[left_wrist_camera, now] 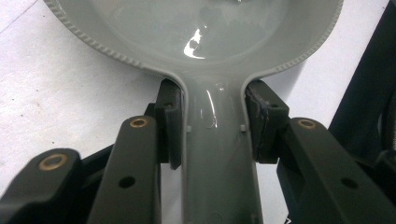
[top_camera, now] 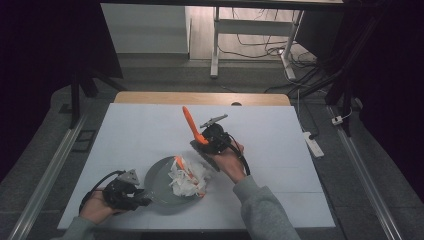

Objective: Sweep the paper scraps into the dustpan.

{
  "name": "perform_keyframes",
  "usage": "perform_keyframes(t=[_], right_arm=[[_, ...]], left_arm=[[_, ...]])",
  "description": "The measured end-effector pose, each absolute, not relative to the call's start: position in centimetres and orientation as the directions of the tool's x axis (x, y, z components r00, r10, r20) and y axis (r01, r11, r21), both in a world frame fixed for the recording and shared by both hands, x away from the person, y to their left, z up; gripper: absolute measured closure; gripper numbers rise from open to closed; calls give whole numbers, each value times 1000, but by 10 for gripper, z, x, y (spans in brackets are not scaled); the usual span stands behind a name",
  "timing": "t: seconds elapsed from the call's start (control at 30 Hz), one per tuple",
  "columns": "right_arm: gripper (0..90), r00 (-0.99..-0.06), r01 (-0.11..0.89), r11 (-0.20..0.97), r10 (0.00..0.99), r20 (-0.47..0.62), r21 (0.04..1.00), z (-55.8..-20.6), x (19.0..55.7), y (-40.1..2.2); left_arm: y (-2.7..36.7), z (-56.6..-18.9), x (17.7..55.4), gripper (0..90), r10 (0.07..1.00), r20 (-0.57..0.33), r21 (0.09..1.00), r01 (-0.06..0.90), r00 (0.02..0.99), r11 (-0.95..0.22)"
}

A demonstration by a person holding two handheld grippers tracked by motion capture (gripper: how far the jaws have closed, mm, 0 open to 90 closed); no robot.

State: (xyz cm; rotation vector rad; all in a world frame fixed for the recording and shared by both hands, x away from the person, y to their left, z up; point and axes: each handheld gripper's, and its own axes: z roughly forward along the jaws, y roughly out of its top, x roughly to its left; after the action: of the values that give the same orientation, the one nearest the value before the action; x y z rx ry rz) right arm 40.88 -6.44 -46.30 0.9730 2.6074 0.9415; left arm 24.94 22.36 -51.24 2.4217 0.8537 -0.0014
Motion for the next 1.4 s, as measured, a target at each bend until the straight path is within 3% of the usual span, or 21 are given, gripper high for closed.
perform_keyframes(t=[0.23, 0.6, 0.77, 1.07, 1.4], right_arm=[[701, -752, 556, 594, 658, 46, 582, -479, 415, -53], [701, -810, 509, 646, 583, 64, 569, -485, 394, -13], [701, -822, 516, 624, 553, 134, 587, -483, 386, -9], [700, -868, 442, 627, 478, 132, 642, -470, 363, 5], [701, -840, 441, 539, 530, 119, 718, -448, 370, -24]], left_arm=[[224, -513, 250, 614, 576, -183, 511, 578, 797, -637], [223, -513, 250, 614, 576, -183, 509, 578, 797, -638], [223, -513, 250, 613, 576, -182, 509, 578, 797, -638], [222, -513, 249, 614, 578, -186, 514, 580, 794, -632], [222, -513, 249, 614, 576, -184, 513, 578, 796, -635]])
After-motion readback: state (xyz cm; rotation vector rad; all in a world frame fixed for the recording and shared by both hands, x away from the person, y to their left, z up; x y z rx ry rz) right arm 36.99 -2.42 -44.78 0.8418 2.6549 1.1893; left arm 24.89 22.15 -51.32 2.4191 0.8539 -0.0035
